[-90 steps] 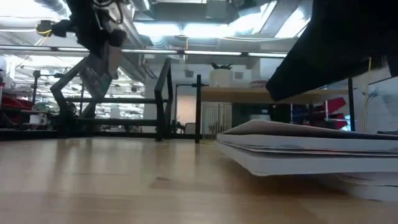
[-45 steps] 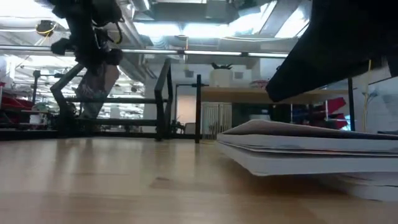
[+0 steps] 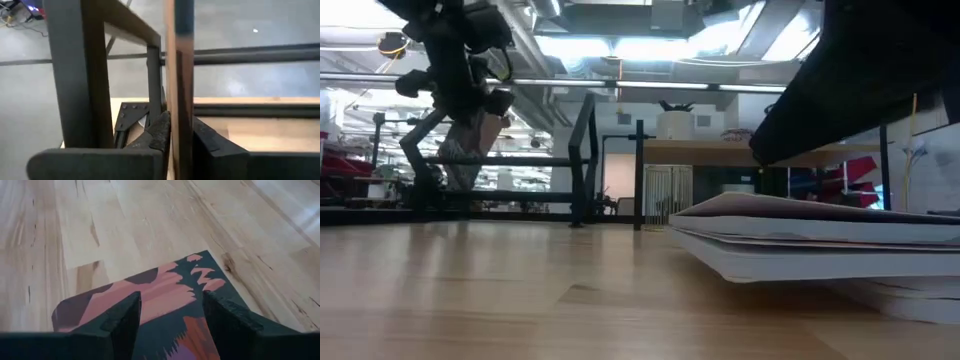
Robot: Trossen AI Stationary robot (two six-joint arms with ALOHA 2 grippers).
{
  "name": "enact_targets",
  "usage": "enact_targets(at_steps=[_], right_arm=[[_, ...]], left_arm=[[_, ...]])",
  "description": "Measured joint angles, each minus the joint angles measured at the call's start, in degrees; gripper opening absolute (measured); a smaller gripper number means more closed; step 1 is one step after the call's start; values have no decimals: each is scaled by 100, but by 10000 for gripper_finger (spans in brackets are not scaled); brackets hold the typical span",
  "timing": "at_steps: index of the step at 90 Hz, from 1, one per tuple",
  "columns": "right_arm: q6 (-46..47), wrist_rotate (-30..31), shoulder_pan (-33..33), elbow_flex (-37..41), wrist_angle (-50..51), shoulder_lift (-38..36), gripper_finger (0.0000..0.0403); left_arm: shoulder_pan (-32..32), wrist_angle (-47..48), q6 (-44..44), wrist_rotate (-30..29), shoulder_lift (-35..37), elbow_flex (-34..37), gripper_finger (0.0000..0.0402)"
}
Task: Stock shelves
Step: Put the brown book into the book holder
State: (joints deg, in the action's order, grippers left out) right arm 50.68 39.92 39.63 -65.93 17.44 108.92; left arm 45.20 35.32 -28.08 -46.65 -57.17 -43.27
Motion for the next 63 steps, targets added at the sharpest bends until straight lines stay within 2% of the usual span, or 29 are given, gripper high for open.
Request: enact_targets(at_steps=[19,63], right_arm=[[1,-4,1,0,-1,0,198],[1,-9,1,0,-51,0,198]], left_arm=[[160,72,-83,8,-4,0,48],[248,234,-39,169,3,-319,146]])
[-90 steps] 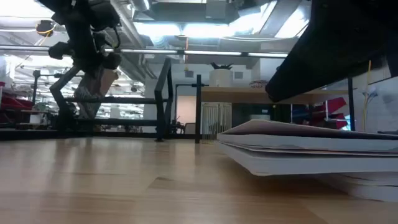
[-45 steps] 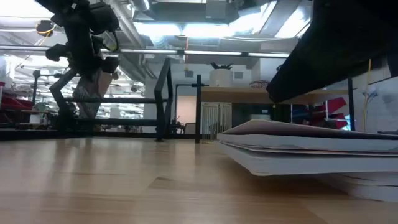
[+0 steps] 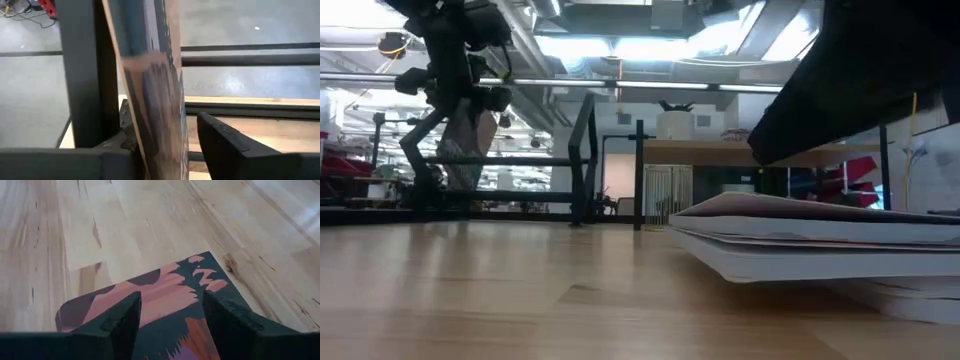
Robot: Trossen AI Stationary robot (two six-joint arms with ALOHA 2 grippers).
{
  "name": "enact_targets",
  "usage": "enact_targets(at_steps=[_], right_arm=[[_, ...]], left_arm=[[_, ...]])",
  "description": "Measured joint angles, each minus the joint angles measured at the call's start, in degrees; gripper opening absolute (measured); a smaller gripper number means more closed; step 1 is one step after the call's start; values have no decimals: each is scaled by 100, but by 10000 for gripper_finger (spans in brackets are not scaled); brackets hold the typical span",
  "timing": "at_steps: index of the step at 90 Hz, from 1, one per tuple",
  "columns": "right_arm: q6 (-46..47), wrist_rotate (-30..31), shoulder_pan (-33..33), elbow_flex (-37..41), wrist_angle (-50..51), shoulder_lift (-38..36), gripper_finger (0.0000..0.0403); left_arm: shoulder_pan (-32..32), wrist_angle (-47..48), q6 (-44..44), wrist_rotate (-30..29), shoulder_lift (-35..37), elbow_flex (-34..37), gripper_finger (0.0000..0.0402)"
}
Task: Stock shelves
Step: Put the brown book into the book holder
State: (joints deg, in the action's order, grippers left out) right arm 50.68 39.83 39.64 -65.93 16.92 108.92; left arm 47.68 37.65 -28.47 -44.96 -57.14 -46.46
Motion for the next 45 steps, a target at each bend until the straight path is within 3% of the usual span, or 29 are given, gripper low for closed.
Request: enact_targets(at_steps=[45], right_arm=[[-1,0,0,0,-10,0,198]], left_arm=[[-7,1058,303,-24,13,-926,157]])
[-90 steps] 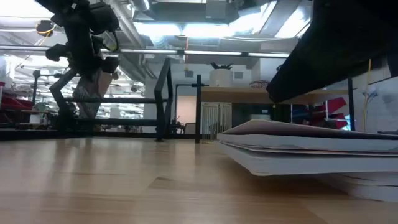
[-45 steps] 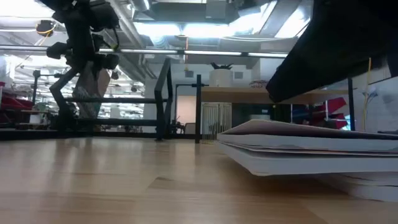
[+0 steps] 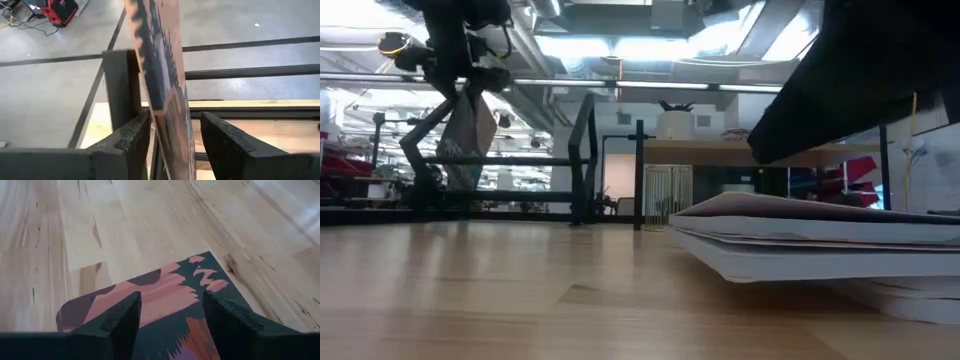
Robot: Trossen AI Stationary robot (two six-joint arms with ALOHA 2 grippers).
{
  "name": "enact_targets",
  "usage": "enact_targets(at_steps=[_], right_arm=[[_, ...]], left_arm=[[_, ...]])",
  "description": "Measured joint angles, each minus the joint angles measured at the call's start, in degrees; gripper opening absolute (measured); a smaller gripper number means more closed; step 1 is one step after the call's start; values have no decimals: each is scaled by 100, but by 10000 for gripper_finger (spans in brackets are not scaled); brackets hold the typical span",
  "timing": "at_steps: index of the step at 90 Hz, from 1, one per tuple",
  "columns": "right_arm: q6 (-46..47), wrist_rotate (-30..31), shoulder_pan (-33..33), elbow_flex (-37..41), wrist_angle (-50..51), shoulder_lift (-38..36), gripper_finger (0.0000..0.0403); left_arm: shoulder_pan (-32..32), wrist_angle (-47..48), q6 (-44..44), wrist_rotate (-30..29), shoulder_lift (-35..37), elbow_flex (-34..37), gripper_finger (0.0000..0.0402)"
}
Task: Stock shelves
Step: Put the brown book into the book holder, then put the purple book into the book holder
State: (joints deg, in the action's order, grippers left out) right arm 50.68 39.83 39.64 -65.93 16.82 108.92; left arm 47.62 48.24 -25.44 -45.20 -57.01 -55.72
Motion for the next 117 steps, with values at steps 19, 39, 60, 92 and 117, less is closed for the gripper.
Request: enact_targets(at_steps=[19,39,60,92,117], right_arm=[[0,-1,0,0,-2,0,198],[-28,25,0,0,-2,0,198],[-745,-61,84,-121,207,-20,198],[-1128,-705,719,-1085,2334,-118,198],[-718,-1239,1329,-824,2562,-118,198]], left_arm=[[-37,504,5,-229,79,-551,157],[-498,667,-23,-395,376,-1052,157],[-1694,797,-264,388,766,-1137,157],[-5111,470,-2242,391,434,-131,134],[-6920,-2771,-2925,-107,-956,1141,125]])
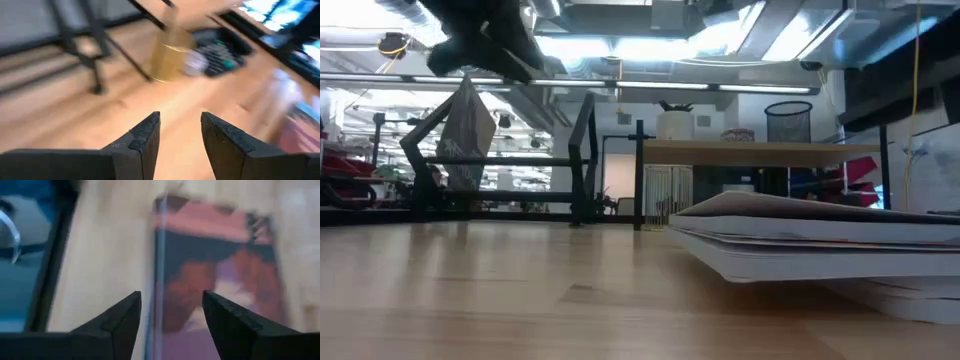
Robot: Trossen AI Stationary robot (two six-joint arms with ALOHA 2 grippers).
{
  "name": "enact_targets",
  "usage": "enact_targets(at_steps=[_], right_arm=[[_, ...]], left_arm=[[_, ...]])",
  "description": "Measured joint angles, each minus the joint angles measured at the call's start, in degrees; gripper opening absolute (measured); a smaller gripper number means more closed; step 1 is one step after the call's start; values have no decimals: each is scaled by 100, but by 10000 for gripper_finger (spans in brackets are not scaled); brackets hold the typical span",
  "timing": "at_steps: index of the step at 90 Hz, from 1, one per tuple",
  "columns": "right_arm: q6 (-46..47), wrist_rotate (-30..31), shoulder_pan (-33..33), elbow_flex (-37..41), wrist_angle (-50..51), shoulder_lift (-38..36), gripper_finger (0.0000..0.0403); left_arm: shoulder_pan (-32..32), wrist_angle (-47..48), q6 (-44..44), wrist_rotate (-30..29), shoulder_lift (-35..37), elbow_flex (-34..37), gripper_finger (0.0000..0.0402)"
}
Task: Stock shelves
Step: Put the purple book into the book holder
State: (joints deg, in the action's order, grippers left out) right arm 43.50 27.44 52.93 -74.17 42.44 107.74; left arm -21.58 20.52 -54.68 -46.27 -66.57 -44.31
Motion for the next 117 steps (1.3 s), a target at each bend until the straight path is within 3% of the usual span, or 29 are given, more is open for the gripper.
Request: enact_targets(at_steps=[18,34,51,64,95,117], right_arm=[[1174,-278,-3,650,579,-27,198],[1307,-397,-63,709,1068,-163,198],[910,-710,-281,728,1653,-293,198],[773,-487,-507,797,1906,-297,198],[-382,454,-1256,1272,17,-323,198],[-1305,755,-1736,1296,-1093,-291,198]], left_arm=[[-472,-2337,369,14,-1539,105,124],[-325,-4144,1012,456,-2739,0,124],[116,-4379,1006,1098,-3657,-431,124],[289,-4376,859,1666,-4167,-743,124],[10,-4309,340,2395,-4583,-967,124],[-390,-4361,-96,2351,-4510,-969,124]])
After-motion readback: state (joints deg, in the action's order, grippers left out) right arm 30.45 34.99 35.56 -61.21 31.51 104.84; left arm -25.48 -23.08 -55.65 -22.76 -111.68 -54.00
